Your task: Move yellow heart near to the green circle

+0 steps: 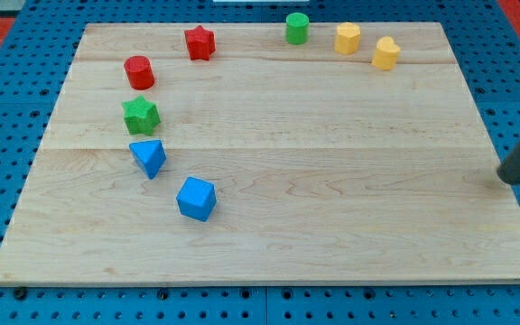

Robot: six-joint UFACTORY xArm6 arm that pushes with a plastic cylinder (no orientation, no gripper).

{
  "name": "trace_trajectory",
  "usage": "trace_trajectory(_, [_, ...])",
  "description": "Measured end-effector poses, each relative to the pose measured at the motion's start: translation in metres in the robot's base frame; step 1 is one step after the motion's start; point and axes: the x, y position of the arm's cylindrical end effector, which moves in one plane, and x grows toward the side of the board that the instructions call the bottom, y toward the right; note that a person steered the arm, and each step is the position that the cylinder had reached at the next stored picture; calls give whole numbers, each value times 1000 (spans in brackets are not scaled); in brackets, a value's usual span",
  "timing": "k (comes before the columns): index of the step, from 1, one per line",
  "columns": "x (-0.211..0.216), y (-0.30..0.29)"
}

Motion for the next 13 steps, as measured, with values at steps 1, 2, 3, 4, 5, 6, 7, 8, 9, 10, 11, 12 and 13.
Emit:
trace_trajectory(1, [-84,-21])
trace_trajectory(2, [-187,-36])
trace_trajectory(3, [-229,-40])
trace_trajectory(4, [-231,-71])
trace_trajectory(5, [-187,-138])
trace_trajectory(6, [-178,-213])
trace_trajectory(7, [-178,-214])
trace_trajectory(8, [-178,-226])
trace_trajectory(9, [-177,-259])
trace_trajectory(10, [-177,-259])
trace_trajectory(11, [-150,-244])
trace_trajectory(12, [-148,-295])
trace_trajectory(13, [-181,-285])
